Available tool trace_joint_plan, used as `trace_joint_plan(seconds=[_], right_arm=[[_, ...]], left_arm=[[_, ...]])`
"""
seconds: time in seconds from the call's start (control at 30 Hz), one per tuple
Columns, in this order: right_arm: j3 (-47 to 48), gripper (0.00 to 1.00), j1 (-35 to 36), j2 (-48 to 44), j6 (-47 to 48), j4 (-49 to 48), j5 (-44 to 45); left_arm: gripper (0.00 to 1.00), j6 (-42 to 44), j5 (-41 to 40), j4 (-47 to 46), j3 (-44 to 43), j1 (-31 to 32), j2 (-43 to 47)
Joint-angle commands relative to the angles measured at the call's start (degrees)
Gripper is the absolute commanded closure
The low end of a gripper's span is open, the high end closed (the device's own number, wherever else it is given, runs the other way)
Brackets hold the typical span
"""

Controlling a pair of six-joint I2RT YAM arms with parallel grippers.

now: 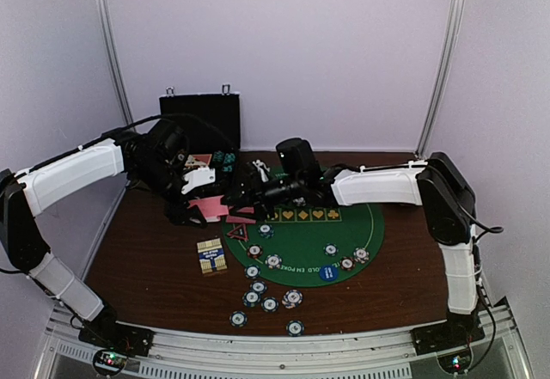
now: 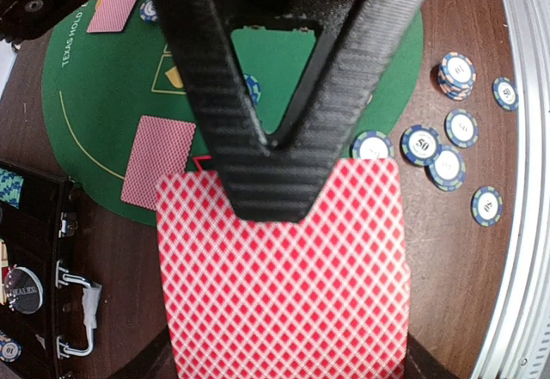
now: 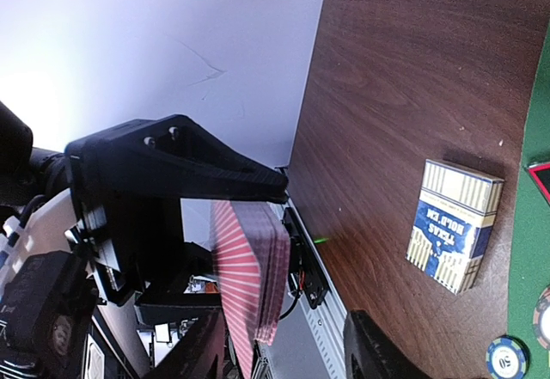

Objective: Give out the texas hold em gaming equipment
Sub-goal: Pick up the poker card from the face-down deck piles.

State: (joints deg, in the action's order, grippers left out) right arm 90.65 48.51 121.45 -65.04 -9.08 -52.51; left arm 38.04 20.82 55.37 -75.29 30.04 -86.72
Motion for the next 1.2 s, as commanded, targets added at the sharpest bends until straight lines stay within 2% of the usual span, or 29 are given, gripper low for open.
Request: trace_joint_plan(seconds=[0.0, 0.4, 0.57, 0.73, 0.87, 1.0, 1.17], right_arm=[[-0.5, 0.52, 0.6, -2.7, -2.5, -4.5, -0.7], [-2.0, 0.81, 0.7, -1.0, -9.2, -12.6, -2.3], [-3.5, 0.99, 0.0, -2.5, -9.0, -12.4, -2.6], [-7.1, 1.00, -2.0, -5.9, -7.5, -10.8, -2.9], [-12.1, 1.00, -5.5, -11.2, -3.4, -5.9, -3.3], [-18.2, 1.00, -9.8, -17.8, 3.5, 3.4, -3.3], [-25.2, 1.00, -15.1, -23.6, 14.4, 19.8, -2.6]], left_arm=[[0.74, 0.1, 1.3, -0.7, -2.0, -0.1, 0.0], [0.74, 0.6, 0.2, -0.3, -1.8, -0.1, 0.2], [0.74, 1.0, -0.9, -0.2, -1.7, -0.1, 0.0], [0.74, 1.2, -1.1, -0.3, -1.6, -0.1, 0.1], [0.74, 1.2, -1.4, -0.2, -1.4, -0.1, 0.1], [0.74, 1.5, -1.7, 0.5, -1.4, -0.1, 0.2], [0.74, 1.5, -1.4, 0.9, -1.6, -0.1, 0.5]])
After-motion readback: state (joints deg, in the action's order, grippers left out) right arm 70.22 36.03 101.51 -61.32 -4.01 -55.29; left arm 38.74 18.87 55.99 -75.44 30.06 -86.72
